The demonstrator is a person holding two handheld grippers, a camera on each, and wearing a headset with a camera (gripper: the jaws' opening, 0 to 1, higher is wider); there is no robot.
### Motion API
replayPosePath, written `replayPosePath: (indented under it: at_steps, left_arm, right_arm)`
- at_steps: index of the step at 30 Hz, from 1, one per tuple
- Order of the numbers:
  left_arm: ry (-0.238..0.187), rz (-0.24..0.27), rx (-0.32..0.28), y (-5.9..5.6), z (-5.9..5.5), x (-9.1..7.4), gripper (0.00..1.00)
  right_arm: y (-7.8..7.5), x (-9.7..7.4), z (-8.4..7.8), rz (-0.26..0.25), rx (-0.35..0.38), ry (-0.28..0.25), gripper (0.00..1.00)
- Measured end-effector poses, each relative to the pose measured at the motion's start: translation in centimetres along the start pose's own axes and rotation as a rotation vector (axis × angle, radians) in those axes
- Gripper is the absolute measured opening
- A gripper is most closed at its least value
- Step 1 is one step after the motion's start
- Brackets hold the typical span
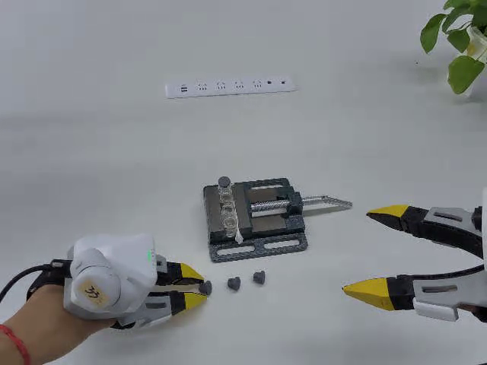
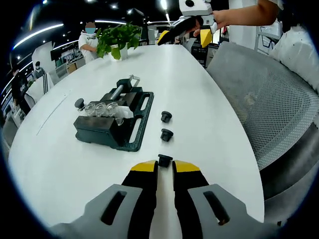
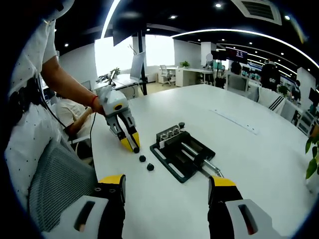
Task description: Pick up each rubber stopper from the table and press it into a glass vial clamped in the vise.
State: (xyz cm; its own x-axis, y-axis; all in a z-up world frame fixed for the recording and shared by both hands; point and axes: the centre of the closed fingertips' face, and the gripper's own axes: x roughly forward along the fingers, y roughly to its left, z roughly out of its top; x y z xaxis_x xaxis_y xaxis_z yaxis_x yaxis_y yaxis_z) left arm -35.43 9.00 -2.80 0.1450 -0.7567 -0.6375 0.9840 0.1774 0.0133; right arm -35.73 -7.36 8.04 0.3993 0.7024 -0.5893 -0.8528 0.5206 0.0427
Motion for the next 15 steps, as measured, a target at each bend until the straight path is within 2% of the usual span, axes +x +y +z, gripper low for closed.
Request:
replayPosePath:
  at_steps: [15]
  left_arm:
    - [0.001,0.001,0.004,-0.03,0.26,-0.02,0.05]
  right_arm:
    - [-0.19,-0.05,-0.22,0.002,0.007,-0.001,0.65]
